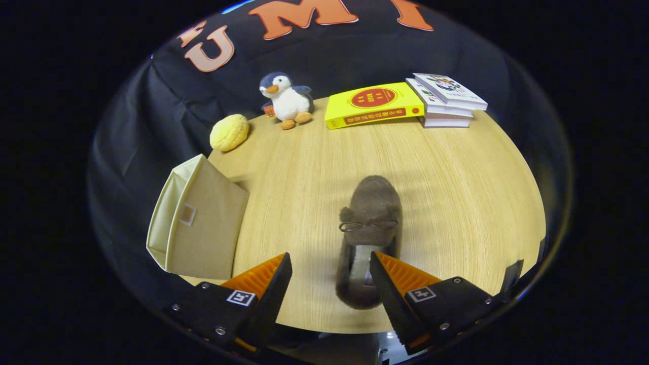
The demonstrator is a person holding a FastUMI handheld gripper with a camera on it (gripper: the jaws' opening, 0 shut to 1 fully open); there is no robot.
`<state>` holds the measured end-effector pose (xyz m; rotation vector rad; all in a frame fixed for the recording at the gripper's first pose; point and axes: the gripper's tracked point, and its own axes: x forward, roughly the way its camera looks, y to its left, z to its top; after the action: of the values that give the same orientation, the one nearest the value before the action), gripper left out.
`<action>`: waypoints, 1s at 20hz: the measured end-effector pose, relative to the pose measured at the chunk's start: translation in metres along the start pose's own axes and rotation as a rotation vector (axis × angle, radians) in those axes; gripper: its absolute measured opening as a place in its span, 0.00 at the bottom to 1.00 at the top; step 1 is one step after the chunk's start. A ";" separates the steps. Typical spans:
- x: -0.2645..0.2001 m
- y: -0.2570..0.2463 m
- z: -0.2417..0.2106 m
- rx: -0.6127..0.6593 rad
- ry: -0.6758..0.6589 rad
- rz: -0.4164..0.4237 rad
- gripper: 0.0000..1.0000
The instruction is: Open the storage box then place both shoes into the box .Put the left shoe in first, then the right shoe, with the right side of both shoes facing outward in a uniform manner.
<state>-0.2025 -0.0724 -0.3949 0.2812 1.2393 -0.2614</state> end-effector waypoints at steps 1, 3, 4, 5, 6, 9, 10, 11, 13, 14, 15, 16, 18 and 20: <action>0.004 -0.012 -0.003 -0.013 0.002 -0.018 0.91; 0.014 -0.032 -0.012 -0.043 0.022 -0.057 0.87; 0.016 -0.039 -0.019 -0.052 0.045 -0.067 0.85; 0.020 -0.044 -0.020 -0.056 0.048 -0.075 0.80; 0.023 -0.050 -0.020 -0.061 0.041 -0.081 0.78; 0.041 -0.068 -0.009 -0.084 -0.005 -0.122 0.63; 0.048 -0.074 -0.004 -0.088 -0.023 -0.137 0.58; 0.055 -0.077 -0.001 -0.088 -0.042 -0.143 0.53; 0.068 -0.078 0.001 -0.074 -0.057 -0.135 0.42; 0.073 -0.078 0.000 -0.072 -0.062 -0.130 0.38; 0.077 -0.081 0.001 -0.072 -0.074 -0.146 0.29; 0.079 -0.082 0.003 -0.073 -0.086 -0.154 0.19; 0.083 -0.082 0.005 -0.087 -0.102 -0.170 0.13; 0.083 -0.082 0.006 -0.093 -0.109 -0.178 0.09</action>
<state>-0.2003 -0.1548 -0.4780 0.0746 1.1666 -0.3664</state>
